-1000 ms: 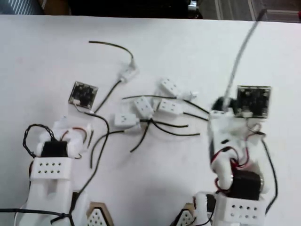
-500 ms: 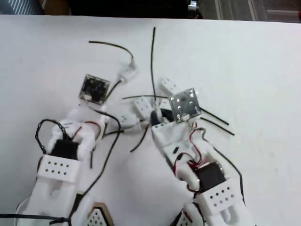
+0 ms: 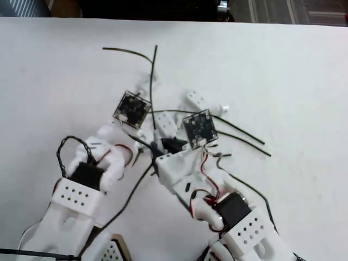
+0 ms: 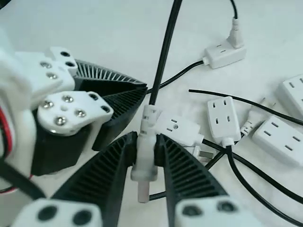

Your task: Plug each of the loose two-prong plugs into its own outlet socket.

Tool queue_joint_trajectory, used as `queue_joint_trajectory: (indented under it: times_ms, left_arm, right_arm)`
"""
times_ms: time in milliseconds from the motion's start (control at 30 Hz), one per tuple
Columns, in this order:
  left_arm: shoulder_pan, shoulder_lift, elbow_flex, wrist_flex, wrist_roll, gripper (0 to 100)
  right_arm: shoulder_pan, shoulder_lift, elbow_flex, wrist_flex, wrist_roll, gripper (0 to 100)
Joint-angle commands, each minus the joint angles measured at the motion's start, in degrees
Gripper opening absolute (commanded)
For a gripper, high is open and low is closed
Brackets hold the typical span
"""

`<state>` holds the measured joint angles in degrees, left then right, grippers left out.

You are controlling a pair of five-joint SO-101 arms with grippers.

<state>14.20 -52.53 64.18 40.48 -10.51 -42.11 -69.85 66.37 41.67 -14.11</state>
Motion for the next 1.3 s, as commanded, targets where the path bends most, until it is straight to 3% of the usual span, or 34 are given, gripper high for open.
queue_joint_trajectory:
  times_ms: [0,367,600,700,967,1267]
  left_arm:
    - [1.1,-1.3,-2.9,-1.1,0.4,2]
    - [3.0,-2.5,-3.2,-0.7,0.3,2]
    - [3.1,-18.9,-3.1,9.3,0.5,2]
    - [3.1,-26.2,-3.0,12.5,5.3,2]
    - [3.0,-36.6,6.5,11.0,6.2,2]
    - [3.0,-39.5,7.5,11.3,2.8,2]
  right_arm:
    - [-1.9,-0.3,-0.4,-1.4,-0.5,1.7]
    - [-4.5,-3.8,-0.5,2.4,-0.4,1.7]
    - [-5.2,-17.6,0.8,7.7,-0.4,1.7]
    - [-5.5,-19.4,4.6,5.7,2.9,1.7]
    - [-9.2,-25.7,6.2,5.1,4.0,1.7]
    - [-11.7,-33.0,10.5,4.7,9.1,1.7]
